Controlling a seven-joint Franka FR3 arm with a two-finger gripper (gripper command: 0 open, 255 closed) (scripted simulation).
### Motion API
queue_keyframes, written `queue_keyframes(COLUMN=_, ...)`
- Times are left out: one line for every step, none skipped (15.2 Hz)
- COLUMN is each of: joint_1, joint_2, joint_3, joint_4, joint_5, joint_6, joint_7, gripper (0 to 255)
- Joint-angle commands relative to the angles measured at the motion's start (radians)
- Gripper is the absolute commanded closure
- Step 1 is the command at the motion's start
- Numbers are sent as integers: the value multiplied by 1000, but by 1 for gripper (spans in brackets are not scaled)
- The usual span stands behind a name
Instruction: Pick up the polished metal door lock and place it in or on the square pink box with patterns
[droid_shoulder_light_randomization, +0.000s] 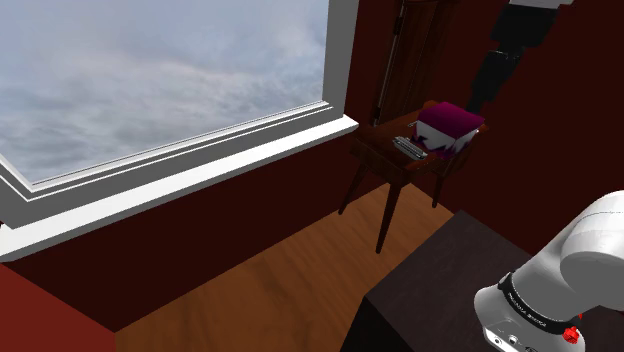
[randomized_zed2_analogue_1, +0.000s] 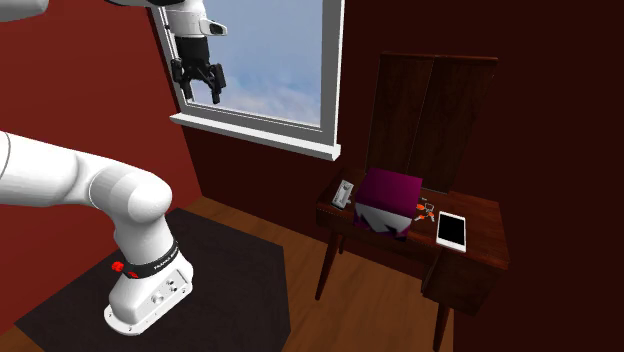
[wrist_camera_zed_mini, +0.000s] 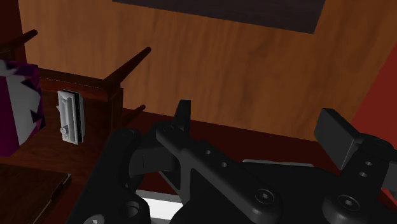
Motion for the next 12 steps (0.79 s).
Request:
queue_keyframes(joint_1=0, joint_2=0, joint_3=0, joint_4=0, joint_5=0, joint_6=0, joint_7=0, gripper=0)
queue_keyframes(joint_1=-5, joint_2=8, joint_3=-18, joint_4=-17, joint_5=-8, joint_6=28, joint_7=-19, gripper=0)
queue_keyframes(joint_1=-10, joint_2=18, joint_3=-36, joint_4=-32, joint_5=-16, joint_6=57, joint_7=-38, gripper=0)
queue_keyframes(joint_1=-15, joint_2=29, joint_3=-55, joint_4=-47, joint_5=-24, joint_6=85, joint_7=-56, gripper=0)
queue_keyframes(joint_1=-20, joint_2=41, joint_3=-73, joint_4=-60, joint_5=-31, joint_6=114, joint_7=-75, gripper=0)
queue_keyframes(joint_1=-24, joint_2=56, joint_3=-92, joint_4=-71, joint_5=-37, joint_6=143, joint_7=-94, gripper=0)
queue_keyframes(joint_1=-29, joint_2=72, joint_3=-110, joint_4=-81, joint_5=-43, joint_6=172, joint_7=-113, gripper=0)
queue_keyframes(joint_1=-33, joint_2=89, joint_3=-129, joint_4=-90, joint_5=-48, joint_6=202, joint_7=-132, gripper=0)
queue_keyframes(joint_1=-37, joint_2=108, joint_3=-148, joint_4=-98, joint_5=-53, joint_6=231, joint_7=-151, gripper=0)
queue_keyframes(joint_1=-40, joint_2=128, joint_3=-166, joint_4=-104, joint_5=-57, joint_6=260, joint_7=-170, gripper=0)
queue_keyframes(joint_1=-43, joint_2=150, joint_3=-185, joint_4=-108, joint_5=-59, joint_6=290, joint_7=-190, gripper=0)
queue_keyframes(joint_1=-46, joint_2=174, joint_3=-204, joint_4=-111, joint_5=-61, joint_6=319, joint_7=-209, gripper=0)
